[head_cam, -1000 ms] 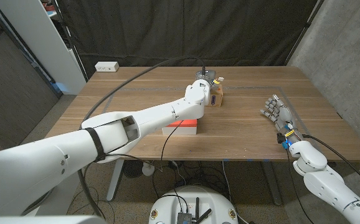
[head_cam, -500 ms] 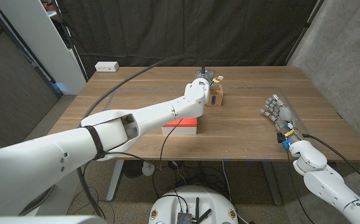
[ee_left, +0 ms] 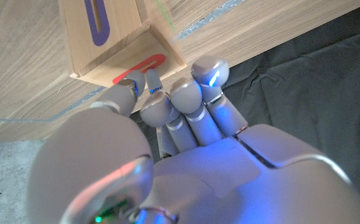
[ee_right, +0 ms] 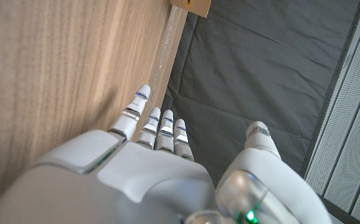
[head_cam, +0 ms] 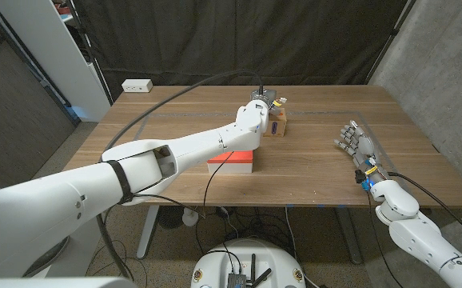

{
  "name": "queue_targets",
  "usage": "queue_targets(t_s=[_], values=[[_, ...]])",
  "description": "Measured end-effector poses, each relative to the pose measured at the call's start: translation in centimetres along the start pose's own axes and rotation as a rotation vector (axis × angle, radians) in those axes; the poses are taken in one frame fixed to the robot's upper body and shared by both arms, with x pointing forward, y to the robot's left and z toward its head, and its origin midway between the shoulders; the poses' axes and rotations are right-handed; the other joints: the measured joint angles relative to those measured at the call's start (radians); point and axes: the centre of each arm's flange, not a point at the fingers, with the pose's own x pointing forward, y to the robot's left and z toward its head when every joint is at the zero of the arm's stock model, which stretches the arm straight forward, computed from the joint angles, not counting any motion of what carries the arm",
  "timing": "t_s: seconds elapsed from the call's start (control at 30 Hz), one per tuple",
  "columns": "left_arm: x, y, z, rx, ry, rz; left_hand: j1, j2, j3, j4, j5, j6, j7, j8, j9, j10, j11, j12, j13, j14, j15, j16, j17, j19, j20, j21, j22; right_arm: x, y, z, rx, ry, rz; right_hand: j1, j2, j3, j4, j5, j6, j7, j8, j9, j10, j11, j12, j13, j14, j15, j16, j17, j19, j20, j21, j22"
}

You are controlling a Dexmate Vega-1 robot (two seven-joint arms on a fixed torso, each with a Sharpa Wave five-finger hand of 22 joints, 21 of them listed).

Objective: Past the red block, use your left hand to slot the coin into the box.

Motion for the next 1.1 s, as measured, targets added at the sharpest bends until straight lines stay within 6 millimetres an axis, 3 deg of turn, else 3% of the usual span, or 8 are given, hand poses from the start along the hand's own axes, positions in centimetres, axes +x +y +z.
queue_targets(t_s=[0.5, 1.1], values=[[-0.1, 0.0, 0.0, -0.003, -0.005, -0.008, -0.020, -0.010, -0.002, 0.002, 0.000, 0.002, -0.006, -0.008, -0.042, 0.000, 0.000, 0.000, 0.000, 0.000, 0.000, 0.000, -0.005, 0.009, -0.002, -0.008, -0.006, -0.1, 0.1, 0.0, 0.002, -0.002, 0.000, 0.000, 0.000, 0.000, 0.000, 0.000, 0.000, 0.000, 0.000, 0.000, 0.000, 0.000, 0.000, 0.000, 0.000, 0.000, 0.000, 0.000, 0.000, 0.000, 0.000, 0.000], [-0.4, 1.5, -0.1, -0.003, -0.013, 0.026, -0.029, -0.002, 0.011, -0.002, 0.000, 0.017, -0.009, -0.011, -0.072, 0.001, 0.000, 0.006, 0.008, 0.000, 0.000, 0.000, -0.007, 0.009, -0.002, -0.008, -0.005, -0.2, 0.0, 0.4, 0.007, -0.020, -0.015, 0.000, 0.000, 0.000, 0.000, 0.000, 0.000, 0.000, 0.000, 0.000, 0.000, 0.000, 0.000, 0.000, 0.000, 0.000, 0.000, 0.000, 0.000, 0.000, 0.000, 0.000]])
